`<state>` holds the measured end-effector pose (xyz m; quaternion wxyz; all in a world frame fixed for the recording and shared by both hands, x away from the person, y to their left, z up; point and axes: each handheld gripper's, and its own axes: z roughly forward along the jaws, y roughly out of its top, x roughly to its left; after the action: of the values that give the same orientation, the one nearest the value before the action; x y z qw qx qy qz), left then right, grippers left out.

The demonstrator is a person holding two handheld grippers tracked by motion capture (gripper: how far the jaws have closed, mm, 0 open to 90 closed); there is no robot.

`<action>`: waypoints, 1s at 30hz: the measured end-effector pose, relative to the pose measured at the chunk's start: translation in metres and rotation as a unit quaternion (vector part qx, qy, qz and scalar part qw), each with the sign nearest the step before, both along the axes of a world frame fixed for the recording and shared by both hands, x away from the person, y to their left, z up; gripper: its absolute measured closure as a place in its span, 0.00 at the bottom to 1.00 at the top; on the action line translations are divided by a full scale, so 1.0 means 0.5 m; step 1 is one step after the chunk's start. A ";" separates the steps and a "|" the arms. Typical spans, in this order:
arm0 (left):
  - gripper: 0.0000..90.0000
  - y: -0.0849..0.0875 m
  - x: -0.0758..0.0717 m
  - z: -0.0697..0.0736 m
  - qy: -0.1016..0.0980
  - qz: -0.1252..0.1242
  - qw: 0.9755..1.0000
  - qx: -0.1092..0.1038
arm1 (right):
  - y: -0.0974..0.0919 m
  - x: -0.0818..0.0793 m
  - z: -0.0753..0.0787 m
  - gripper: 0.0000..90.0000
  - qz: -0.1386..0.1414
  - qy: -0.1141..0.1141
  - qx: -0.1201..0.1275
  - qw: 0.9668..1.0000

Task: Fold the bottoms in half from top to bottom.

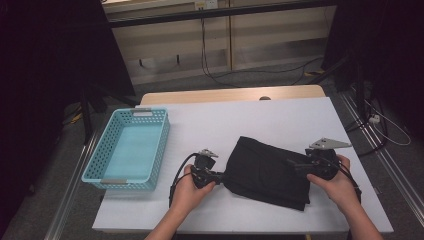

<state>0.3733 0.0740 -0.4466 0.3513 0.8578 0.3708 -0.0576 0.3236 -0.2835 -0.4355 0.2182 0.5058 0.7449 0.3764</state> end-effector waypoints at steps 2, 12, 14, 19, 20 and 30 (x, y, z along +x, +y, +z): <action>0.91 0.002 0.006 0.004 0.012 0.002 1.000 0.001 | 0.000 -0.001 0.001 0.24 0.001 -0.001 0.002 1.000; 0.92 0.057 0.068 0.035 0.013 0.032 0.999 -0.009 | -0.006 -0.006 0.008 0.24 0.000 -0.006 0.017 1.000; 0.92 0.068 0.083 0.040 0.011 0.035 0.999 -0.004 | -0.009 -0.006 0.010 0.23 -0.001 -0.008 0.021 1.000; 0.92 0.083 0.123 0.058 0.009 0.046 0.999 0.016 | -0.009 -0.006 0.008 0.23 -0.001 -0.007 0.025 1.000; 0.92 0.084 0.130 0.061 0.007 0.051 0.998 0.024 | -0.008 -0.006 0.008 0.23 -0.001 -0.007 0.025 1.000; 0.80 0.096 0.184 0.078 -0.028 0.109 0.993 0.048 | 0.013 -0.003 0.003 0.23 0.013 -0.007 0.015 1.000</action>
<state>0.4653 0.1222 -0.4074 0.3240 0.8296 0.4542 0.0227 0.3220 -0.2768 -0.4339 0.2110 0.4964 0.7444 0.3936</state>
